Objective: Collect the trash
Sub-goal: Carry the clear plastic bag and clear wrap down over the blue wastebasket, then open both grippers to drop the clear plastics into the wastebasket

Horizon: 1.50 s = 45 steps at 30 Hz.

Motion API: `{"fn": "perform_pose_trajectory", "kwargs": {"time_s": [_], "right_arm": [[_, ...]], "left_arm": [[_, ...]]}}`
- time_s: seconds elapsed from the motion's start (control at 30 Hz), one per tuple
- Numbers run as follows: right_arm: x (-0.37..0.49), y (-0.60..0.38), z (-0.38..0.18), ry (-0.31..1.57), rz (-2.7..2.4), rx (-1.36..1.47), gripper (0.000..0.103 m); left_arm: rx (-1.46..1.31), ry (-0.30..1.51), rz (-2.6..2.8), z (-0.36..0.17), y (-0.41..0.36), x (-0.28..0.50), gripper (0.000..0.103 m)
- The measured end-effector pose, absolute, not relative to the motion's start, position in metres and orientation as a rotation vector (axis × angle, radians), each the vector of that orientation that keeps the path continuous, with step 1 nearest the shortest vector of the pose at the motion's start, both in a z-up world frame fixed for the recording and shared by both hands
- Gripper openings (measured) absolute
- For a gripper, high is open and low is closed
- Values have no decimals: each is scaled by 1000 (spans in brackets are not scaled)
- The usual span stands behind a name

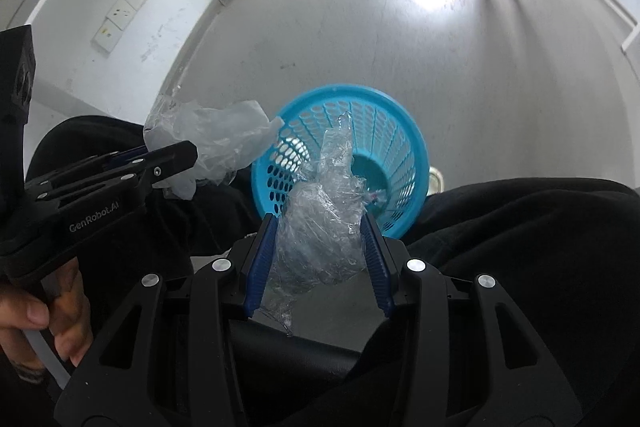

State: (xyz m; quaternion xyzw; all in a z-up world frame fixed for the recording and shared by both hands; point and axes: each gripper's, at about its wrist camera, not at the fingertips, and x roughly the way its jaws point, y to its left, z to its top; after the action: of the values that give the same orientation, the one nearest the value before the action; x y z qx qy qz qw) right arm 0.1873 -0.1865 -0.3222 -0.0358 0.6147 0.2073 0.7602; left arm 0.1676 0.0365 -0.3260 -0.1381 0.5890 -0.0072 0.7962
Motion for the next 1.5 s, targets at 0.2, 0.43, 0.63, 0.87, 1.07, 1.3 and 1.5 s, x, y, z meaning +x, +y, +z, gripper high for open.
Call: {"fn": "perform_pose_trajectory", "kwargs": {"time_s": [0.2,0.43,0.63,0.87,1.07,1.3,1.5], "right_arm": [[216,-178,-350,1416,401,-65,41],[255,-170,-395,1505,351,-77,41],[277,-173,-429,1599,342,15,41],[287,-168,-452,1637,306,-16,41],[295,-178,-455,1648,297,29,54],[291,-174,-454,1621,298,3,61],[284,-175,-438,1573,297,-34,62]], "left_arm": [[-353,1349,-2,-353,42,195,30],[-368,1441,30,-392,38,226,30],[-407,1510,48,-419,43,246,30],[-406,1551,37,-438,37,259,31],[-485,1518,41,-441,46,262,54],[-418,1474,57,-427,41,257,55],[-332,1424,59,-407,32,247,55]]}}
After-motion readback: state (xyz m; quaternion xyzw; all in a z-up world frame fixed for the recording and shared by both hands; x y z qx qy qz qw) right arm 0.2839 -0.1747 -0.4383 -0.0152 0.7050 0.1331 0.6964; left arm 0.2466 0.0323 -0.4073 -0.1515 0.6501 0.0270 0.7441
